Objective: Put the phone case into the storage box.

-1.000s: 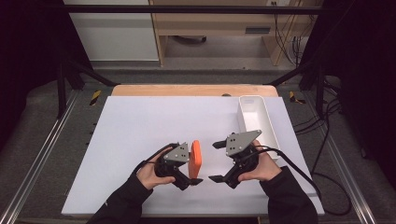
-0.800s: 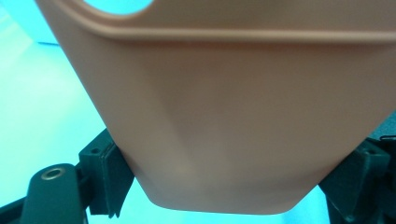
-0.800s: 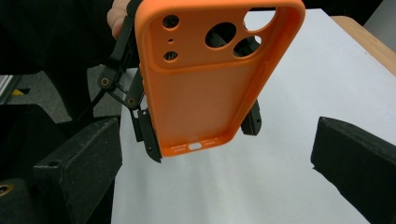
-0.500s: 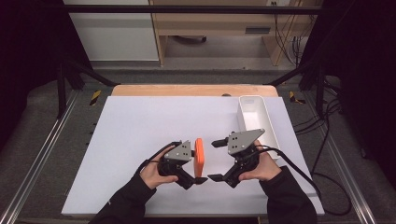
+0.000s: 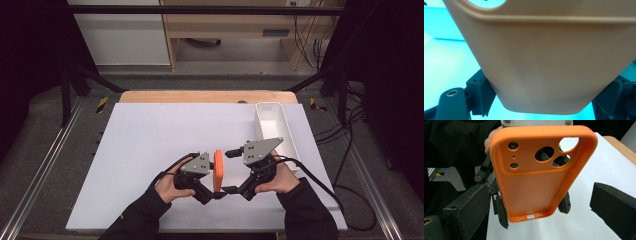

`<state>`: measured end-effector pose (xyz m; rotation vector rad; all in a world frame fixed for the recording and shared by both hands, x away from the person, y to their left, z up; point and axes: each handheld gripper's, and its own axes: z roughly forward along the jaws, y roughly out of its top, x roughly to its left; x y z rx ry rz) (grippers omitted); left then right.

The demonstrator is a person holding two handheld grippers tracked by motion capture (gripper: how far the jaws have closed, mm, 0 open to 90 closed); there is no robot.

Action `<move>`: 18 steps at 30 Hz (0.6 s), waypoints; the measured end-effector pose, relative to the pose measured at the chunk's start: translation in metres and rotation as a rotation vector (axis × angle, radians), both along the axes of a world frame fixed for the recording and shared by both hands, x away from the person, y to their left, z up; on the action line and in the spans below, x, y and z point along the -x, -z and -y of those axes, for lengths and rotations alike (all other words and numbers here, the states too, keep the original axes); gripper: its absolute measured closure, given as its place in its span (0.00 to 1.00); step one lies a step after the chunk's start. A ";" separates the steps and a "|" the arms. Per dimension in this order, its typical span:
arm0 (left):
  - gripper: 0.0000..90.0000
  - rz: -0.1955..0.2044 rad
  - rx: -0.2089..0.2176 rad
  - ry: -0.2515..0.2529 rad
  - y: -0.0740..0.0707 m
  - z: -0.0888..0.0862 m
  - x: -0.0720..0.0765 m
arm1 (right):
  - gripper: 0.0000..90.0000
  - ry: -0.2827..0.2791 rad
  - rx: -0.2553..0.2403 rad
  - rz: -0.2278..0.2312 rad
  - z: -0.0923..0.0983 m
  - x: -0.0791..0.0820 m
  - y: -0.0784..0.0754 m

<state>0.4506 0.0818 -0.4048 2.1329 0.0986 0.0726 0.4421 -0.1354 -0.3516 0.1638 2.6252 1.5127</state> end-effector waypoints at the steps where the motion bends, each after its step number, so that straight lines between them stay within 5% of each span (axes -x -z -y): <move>1: 0.17 0.001 -0.001 0.003 0.000 0.001 0.000 | 0.04 -0.003 -0.004 0.000 0.000 0.000 0.000; 18: 0.17 -0.001 -0.019 0.054 0.005 0.013 0.004 | 0.06 -0.052 0.001 -0.014 -0.004 0.002 0.004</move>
